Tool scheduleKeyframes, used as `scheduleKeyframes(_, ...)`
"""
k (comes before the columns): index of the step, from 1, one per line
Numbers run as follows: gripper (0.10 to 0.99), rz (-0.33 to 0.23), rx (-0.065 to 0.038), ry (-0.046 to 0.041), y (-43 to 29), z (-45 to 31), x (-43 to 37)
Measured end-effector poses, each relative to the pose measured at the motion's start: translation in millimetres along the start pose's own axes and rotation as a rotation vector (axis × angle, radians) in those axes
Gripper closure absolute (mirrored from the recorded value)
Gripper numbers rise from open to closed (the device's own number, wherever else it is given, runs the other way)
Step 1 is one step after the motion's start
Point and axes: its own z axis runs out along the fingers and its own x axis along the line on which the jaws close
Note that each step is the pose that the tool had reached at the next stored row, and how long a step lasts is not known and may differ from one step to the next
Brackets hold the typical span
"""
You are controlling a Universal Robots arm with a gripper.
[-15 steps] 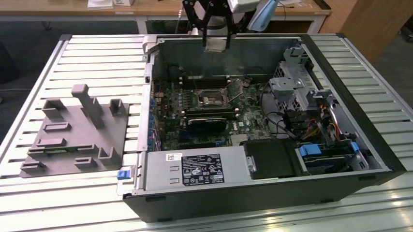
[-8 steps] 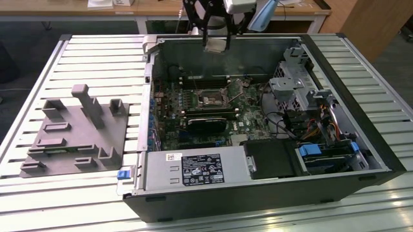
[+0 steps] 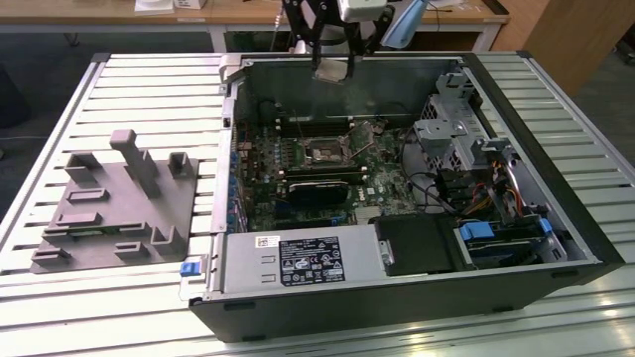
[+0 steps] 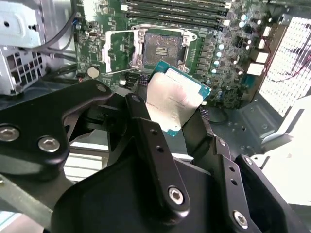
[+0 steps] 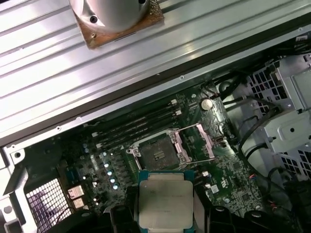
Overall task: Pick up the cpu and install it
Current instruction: 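Place the cpu into insertion slot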
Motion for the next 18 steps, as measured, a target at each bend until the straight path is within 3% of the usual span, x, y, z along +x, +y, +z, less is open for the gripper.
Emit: scheduleKeyframes(18, 0.549, 0.188, 0.002, -0.0107, 0.7, 1.7, 0.4)
